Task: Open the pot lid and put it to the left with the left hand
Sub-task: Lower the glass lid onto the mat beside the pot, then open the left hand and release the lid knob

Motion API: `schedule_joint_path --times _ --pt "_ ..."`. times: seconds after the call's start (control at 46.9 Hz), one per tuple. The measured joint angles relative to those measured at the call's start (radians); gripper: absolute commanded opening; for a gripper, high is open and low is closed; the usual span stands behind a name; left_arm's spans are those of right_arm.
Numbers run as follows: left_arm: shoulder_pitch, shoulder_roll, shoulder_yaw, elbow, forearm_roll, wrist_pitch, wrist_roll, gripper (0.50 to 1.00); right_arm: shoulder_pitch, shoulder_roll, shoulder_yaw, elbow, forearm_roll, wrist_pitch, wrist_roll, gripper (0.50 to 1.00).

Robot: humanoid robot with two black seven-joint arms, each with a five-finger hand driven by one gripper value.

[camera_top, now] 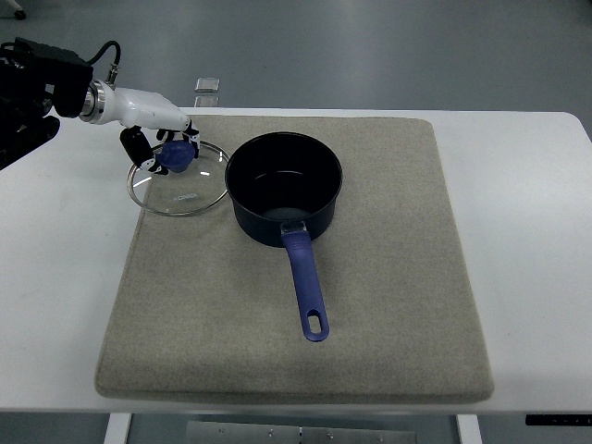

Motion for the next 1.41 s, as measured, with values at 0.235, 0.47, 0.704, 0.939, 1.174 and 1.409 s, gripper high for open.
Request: schedule_joint_path --times 0.235,0.47,0.704,0.939,1.174,1.409 --pt "0.024 0.0 -0.001 0.001 -0.005 0.002 0.0 0.5 0.0 0.0 0.0 -0.001 0.0 0.0 0.0 0.917" --pt "0.028 0.0 -0.001 0.003 -0.01 0.048 0.0 0.5 0.0 0.0 0.0 -0.001 0.0 0.0 0.0 0.917" --pt "0.041 -0.001 -0.001 0.002 -0.027 0.053 0.0 0.5 0.0 0.0 0.0 0.0 0.0 0.0 0.0 0.917" --pt "0.055 -0.003 -0.001 0.0 -0.145 0.054 0.0 0.728 0.0 0.0 0.0 -0.001 0.0 0.0 0.0 0.917" --pt "0.059 -0.002 0.004 -0.002 -0.149 0.053 0.0 0.765 0.0 0.0 0.0 0.0 0.0 0.0 0.0 0.917" --pt "0.06 0.001 0.004 -0.006 -0.146 0.054 0.0 0.842 0.0 0.0 0.0 0.0 0.0 0.0 0.0 0.917"
